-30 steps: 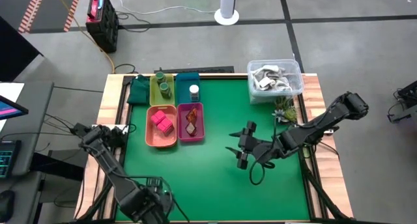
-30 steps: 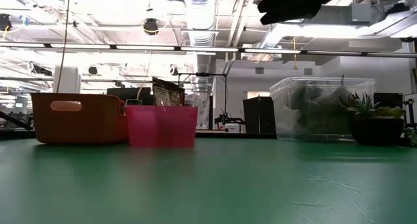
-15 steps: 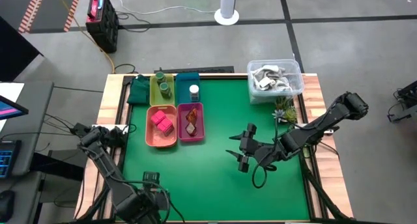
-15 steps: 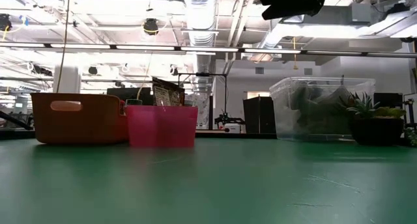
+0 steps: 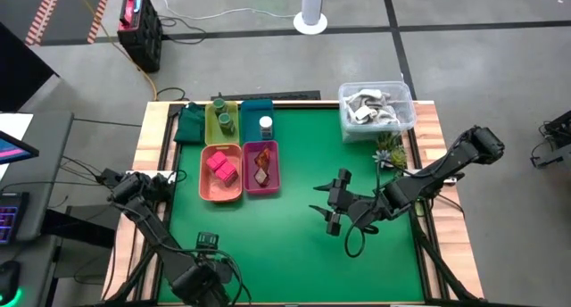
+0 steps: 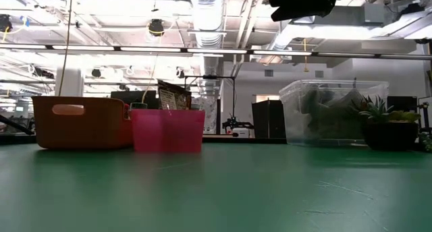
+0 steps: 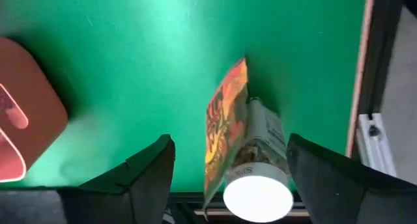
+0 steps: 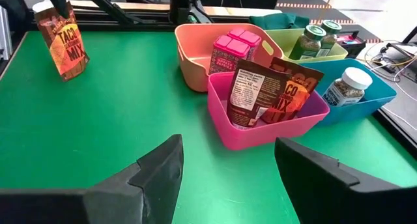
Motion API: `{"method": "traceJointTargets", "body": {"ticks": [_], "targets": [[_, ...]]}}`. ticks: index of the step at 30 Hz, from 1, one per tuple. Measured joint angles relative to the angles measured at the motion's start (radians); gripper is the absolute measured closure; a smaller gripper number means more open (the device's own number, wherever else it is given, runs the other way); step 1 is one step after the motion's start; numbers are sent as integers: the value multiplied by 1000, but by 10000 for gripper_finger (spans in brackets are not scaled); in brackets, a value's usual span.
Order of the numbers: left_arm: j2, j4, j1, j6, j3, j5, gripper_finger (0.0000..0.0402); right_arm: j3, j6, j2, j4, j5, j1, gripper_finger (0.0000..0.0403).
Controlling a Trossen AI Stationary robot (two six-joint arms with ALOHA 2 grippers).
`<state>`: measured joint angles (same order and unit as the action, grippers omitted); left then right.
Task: Sort spices by type
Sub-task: Put the orange seasoning pack into the light red bin
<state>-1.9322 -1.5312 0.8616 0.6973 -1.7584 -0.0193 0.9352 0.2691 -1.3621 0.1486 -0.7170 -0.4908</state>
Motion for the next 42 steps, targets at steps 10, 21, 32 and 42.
{"method": "traceJointTargets", "body": {"ticks": [10, 21, 32, 42], "targets": [[0, -5, 0, -39, 47, 1, 256, 0, 0, 0, -1, 0, 0, 133], [0, -17, -1, -70, 47, -14, 396, 0, 1, 0, -1, 0, 0, 133], [65, -40, -111, -67, 45, -143, 401, 0, 3, 0, -1, 1, 0, 133], [162, 22, -361, -168, 45, -180, 401, 0, 2, 0, 10, 1, 0, 133]]}}
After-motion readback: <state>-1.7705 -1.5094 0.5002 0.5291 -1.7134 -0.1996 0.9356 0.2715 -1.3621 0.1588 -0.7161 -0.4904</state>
